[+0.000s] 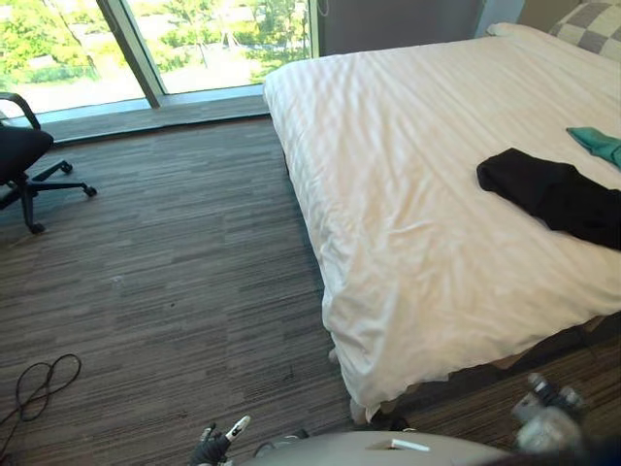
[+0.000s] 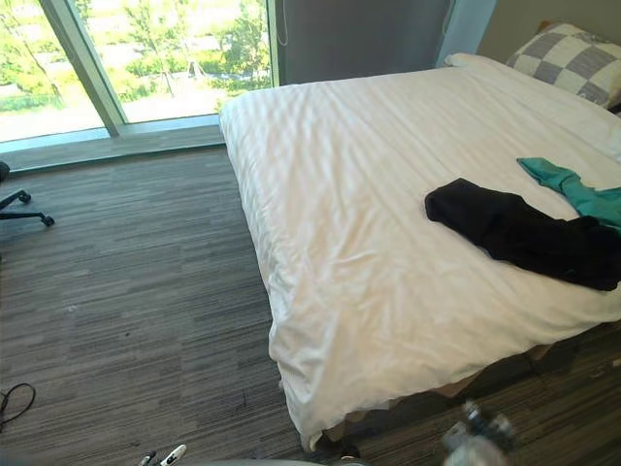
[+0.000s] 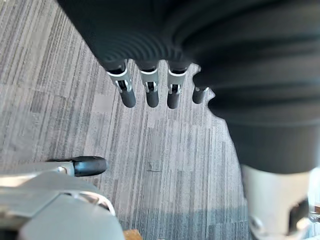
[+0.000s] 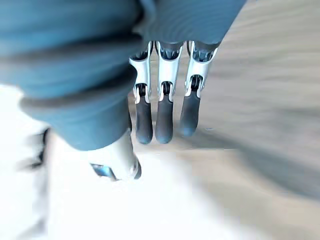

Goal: Tidy the bed and pick cloth on bed and put in laundry

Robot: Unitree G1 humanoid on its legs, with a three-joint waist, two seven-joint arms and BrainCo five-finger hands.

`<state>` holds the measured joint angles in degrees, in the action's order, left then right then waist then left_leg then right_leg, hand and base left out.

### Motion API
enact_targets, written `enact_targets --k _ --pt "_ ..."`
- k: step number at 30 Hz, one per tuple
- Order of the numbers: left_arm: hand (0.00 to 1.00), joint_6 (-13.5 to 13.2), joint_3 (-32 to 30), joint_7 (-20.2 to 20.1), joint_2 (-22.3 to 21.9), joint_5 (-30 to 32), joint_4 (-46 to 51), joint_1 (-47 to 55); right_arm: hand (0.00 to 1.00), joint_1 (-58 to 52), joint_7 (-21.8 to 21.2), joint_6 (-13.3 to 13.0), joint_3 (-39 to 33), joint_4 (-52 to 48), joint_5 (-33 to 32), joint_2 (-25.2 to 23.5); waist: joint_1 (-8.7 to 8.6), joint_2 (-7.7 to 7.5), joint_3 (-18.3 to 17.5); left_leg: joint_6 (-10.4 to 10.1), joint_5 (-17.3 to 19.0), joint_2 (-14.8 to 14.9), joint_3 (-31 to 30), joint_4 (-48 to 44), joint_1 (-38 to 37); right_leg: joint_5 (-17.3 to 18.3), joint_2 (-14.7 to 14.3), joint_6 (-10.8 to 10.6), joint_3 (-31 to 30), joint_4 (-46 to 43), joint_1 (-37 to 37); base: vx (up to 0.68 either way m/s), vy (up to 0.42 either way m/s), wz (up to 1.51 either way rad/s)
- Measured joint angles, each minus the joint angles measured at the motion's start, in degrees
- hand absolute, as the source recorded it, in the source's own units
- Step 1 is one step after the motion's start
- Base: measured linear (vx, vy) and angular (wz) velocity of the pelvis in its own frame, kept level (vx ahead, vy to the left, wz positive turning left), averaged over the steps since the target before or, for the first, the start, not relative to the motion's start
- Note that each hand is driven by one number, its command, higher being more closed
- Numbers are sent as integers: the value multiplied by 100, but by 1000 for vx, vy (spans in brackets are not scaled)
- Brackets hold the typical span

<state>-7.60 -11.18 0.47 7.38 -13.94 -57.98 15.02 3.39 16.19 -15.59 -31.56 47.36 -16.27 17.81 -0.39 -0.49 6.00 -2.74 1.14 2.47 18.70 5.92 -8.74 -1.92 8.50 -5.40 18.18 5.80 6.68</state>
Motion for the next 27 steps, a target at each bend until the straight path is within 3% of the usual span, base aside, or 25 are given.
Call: enact_targets --k 2,3,5,6,9,11,13,15,17,21,24,27 --pt "0 122 242 -7 20 -6 59 26 100 189 -956 -500 685 -1198 -267 374 1 9 -103 1 -1 2 -67 -3 115 13 -9 -4 21 -1 -89 15 -18 12" --pt "0 121 302 -10 16 -5 79 40 100 185 -1138 -574 845 -1680 -264 387 0 7 -135 2 -2 5 -78 -3 146 13 -13 -10 20 -6 -115 65 -30 13" --pt "0 66 487 -4 -2 -8 152 128 100 107 -2062 -568 1389 -3490 -274 303 14 -22 -194 49 -33 17 -154 -33 179 -9 -39 3 33 -31 -115 95 -28 15" --pt "0 55 516 -1 -3 -18 211 181 100 103 -2346 -542 1522 -3827 -318 266 17 -37 -198 52 -35 16 -171 -36 179 0 -42 1 58 -31 -105 106 -28 17" --pt "0 -96 624 10 20 -139 280 288 100 61 -3483 -56 2193 -4989 -718 43 39 -89 -180 61 -41 0 -261 -39 175 11 -44 -2 141 -32 -45 82 -17 12" --pt "0 -223 679 0 51 -242 281 317 100 65 -4022 429 2851 -5168 -980 -27 120 -116 -164 63 -43 -29 -361 -40 173 11 -26 -2 169 -33 -3 58 -12 8" --pt "0 -341 737 0 89 -246 317 288 100 174 -4287 853 3624 -5093 -1045 -136 162 -161 -7 68 -40 -39 -397 -64 214 14 -3 -3 202 -34 -12 -25 -16 12" --pt "0 -408 917 -3 197 -297 321 -9 100 654 -4257 1149 4563 -4877 -1038 -174 215 -193 389 92 -26 -29 -587 -231 544 47 50 -11 335 -113 -219 -119 -44 32" --pt "0 -413 992 -8 211 -416 327 -325 100 1266 -4066 1307 4976 -4539 -1014 -259 349 -168 763 133 -59 -16 -677 -332 818 50 73 -3 353 -282 -489 -172 -15 20" --pt "0 -451 1066 -6 233 -801 618 -897 100 2644 -3325 1649 5263 -3555 -870 -627 649 -163 1702 195 -357 -16 -841 -313 1534 -68 100 90 513 -431 -1169 -150 4 28" --pt "0 -476 1065 24 240 -825 865 -1010 100 3020 -2894 1782 5274 -2966 -641 -717 723 -145 2067 240 -471 -73 -910 -327 1875 -146 158 78 607 -423 -1450 8 29 23" --pt "0 -518 1092 83 231 -923 976 -1092 100 3050 -2572 1853 5215 -2526 -493 -704 727 -115 2089 254 -481 -152 -962 -419 2192 -210 222 69 615 -375 -1678 84 52 15"
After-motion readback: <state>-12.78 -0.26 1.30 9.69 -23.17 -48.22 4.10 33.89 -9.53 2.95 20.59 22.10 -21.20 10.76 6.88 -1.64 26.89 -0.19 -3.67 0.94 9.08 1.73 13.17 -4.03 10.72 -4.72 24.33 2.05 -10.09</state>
